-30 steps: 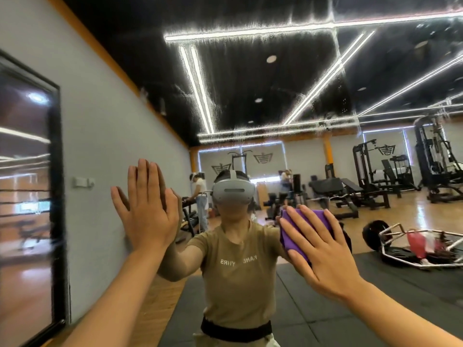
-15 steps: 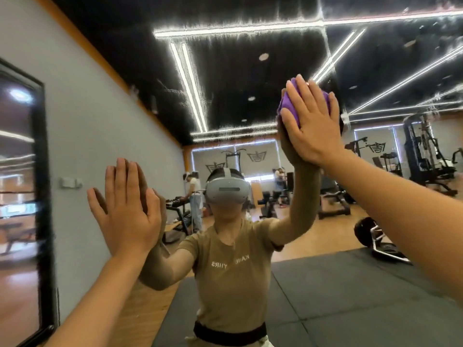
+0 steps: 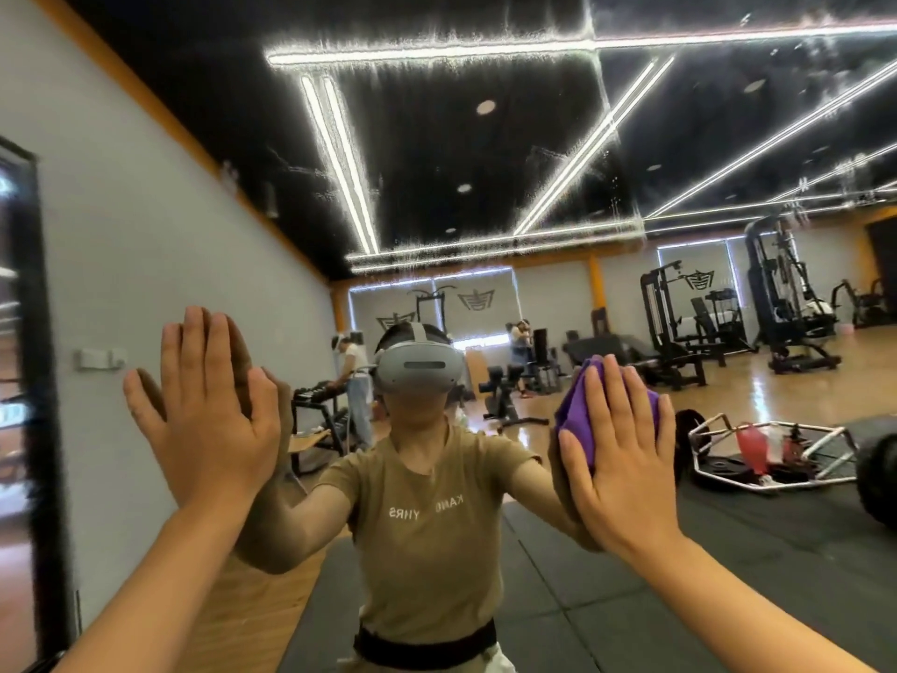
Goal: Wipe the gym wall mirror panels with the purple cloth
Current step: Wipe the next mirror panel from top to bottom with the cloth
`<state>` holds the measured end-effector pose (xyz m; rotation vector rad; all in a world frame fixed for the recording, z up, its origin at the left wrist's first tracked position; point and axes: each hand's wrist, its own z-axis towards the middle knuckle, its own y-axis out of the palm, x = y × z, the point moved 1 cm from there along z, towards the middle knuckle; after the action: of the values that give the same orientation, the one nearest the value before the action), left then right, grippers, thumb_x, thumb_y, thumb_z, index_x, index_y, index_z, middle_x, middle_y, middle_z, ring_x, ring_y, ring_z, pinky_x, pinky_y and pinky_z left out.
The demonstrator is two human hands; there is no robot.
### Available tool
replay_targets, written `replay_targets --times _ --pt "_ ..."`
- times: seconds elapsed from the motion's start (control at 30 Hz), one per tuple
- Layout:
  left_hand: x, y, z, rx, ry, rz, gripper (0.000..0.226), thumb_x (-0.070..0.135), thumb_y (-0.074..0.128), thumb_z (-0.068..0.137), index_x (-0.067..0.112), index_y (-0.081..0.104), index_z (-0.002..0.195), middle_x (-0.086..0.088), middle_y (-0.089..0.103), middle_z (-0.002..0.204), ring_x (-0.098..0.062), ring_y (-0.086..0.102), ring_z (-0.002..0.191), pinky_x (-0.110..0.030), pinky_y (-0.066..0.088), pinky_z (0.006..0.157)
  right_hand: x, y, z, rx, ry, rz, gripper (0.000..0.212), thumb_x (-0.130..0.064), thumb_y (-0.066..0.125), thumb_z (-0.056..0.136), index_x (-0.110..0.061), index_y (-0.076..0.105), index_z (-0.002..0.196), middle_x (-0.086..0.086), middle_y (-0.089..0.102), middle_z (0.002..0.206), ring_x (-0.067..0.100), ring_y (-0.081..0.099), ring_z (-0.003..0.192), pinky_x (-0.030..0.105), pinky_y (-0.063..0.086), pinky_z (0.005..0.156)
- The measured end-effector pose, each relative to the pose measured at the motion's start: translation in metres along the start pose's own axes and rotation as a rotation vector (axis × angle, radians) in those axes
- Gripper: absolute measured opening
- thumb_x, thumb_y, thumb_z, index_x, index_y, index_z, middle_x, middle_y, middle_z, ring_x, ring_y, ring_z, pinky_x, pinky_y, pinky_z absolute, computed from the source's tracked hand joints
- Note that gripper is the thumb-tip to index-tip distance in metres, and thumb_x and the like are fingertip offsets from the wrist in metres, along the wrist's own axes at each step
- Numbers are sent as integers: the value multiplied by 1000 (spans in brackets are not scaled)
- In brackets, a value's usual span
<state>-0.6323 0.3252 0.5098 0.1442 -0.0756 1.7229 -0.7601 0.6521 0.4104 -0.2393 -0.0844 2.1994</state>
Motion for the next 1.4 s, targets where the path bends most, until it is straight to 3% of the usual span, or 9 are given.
replay_targets --times 0.2,0.43,0.6,0.77,0.97,1.1,1.23,1.33,1.4 --pt "-3 4 0 -5 -9 -15 62 40 23 103 17 19 160 -2 15 169 -19 7 156 -59 3 123 -25 -13 89 5 216 87 74 -59 9 100 -17 -7 159 5 -7 170 20 -8 156 38 -11 124" --pt "-1 -8 1 -68 14 -36 63 41 27 103 6 26 156 -13 19 166 -32 12 154 -55 1 124 -32 -25 194 68 346 90 70 -47 23 108 -9 -3 161 11 -5 170 27 -6 156 41 -7 125" --pt "-2 -7 2 -88 9 -32 63 41 27 103 4 29 153 -14 23 165 -33 15 154 -58 4 123 -22 -23 162 95 315 83 76 -55 16 102 -11 -1 161 7 -2 170 23 -4 156 37 -8 123" --pt "0 -7 2 -86 -7 -66 61 40 29 102 2 32 151 -17 27 162 -35 18 151 -65 10 120 -17 -14 72 24 307 122 76 -59 14 100 -18 -9 160 -3 -13 167 13 -14 154 33 -13 124" --pt "0 -7 2 -107 -17 -72 61 41 28 102 3 29 150 -18 26 161 -38 18 151 -68 12 118 -10 4 -1 28 304 113 74 -58 20 101 -18 2 161 -1 1 169 10 -9 155 34 -6 126" --pt "-1 -6 1 -70 2 -55 61 39 30 102 3 29 152 -18 26 162 -38 18 151 -64 7 119 -10 2 4 42 263 63 71 -54 23 103 -18 7 162 1 4 169 17 -3 157 38 -3 126" --pt "-10 13 0 -32 5 -154 60 48 18 105 30 11 162 2 8 170 -24 7 156 -66 9 120 -11 -10 43 1 226 69 71 -59 13 99 -24 -4 159 -1 -7 168 15 -11 154 38 -8 125" --pt "-12 13 -1 -49 7 -107 61 43 24 105 18 19 160 -6 15 168 -26 8 156 -63 6 122 -12 -20 106 3 188 72 73 -59 11 99 -23 -4 160 1 -9 169 17 -13 154 36 -11 124" --pt "-7 8 -1 11 -1 -63 62 42 23 104 19 18 161 -2 13 169 -18 4 156 -62 6 122 -13 -26 147 11 152 57 72 -55 14 100 -20 -1 161 3 -7 170 21 -10 156 38 -10 125"
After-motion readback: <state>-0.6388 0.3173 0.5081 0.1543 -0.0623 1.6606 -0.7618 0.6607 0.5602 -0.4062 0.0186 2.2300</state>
